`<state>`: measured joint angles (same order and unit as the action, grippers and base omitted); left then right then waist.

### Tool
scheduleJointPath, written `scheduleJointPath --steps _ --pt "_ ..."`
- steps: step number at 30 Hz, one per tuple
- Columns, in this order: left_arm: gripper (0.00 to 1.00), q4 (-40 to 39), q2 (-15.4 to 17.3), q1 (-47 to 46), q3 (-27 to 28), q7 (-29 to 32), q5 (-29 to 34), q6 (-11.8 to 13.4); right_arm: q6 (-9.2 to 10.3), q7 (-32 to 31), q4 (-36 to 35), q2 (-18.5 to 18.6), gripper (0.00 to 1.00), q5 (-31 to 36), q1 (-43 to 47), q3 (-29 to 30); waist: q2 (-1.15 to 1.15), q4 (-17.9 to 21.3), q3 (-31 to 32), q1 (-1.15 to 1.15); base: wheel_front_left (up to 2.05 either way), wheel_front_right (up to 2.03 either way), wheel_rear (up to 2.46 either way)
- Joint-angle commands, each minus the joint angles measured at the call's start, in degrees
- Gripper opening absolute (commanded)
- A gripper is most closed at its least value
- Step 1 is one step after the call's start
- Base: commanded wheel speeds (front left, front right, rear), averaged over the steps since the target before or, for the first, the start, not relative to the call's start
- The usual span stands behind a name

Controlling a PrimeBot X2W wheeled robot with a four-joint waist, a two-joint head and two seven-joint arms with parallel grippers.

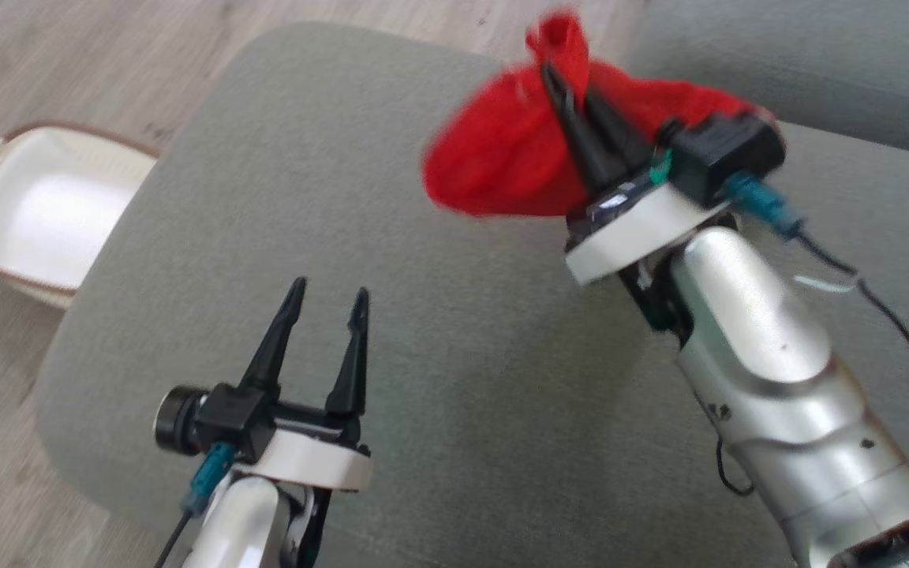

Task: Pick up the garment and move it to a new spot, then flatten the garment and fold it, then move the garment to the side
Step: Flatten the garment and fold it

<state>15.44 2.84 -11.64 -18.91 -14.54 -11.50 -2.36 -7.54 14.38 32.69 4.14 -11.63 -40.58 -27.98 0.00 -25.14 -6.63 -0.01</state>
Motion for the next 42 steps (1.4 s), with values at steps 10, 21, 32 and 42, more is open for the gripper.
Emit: scheduleJointPath --steps 10,21,32,42 --pt "1.0 -2.9 0.3 1.6 5.0 -0.5 2.1 -0.9 0.05 0.2 -13.6 -0.5 0.0 -0.9 5.3 15.1 0.0 8.2 3.3 0.01 0.0 0.0 0.0" --pt "1.0 -3.0 0.2 1.6 6.1 -0.5 3.5 -1.7 0.05 -7.8 -16.0 3.7 0.0 10.2 23.4 38.7 0.0 15.1 2.1 0.01 0.0 0.0 0.0" --pt "1.0 -2.5 0.1 0.3 6.0 -0.5 3.4 -2.0 0.05 -6.3 -20.0 -0.3 1.0 14.9 25.9 41.1 0.0 17.9 1.8 0.01 0.0 0.0 0.0" --pt "1.0 -3.6 0.1 0.2 5.6 -0.5 3.1 -2.0 0.05 -2.3 -27.0 -1.0 1.0 9.1 31.2 25.0 0.0 16.8 2.3 0.01 0.0 0.0 0.0"
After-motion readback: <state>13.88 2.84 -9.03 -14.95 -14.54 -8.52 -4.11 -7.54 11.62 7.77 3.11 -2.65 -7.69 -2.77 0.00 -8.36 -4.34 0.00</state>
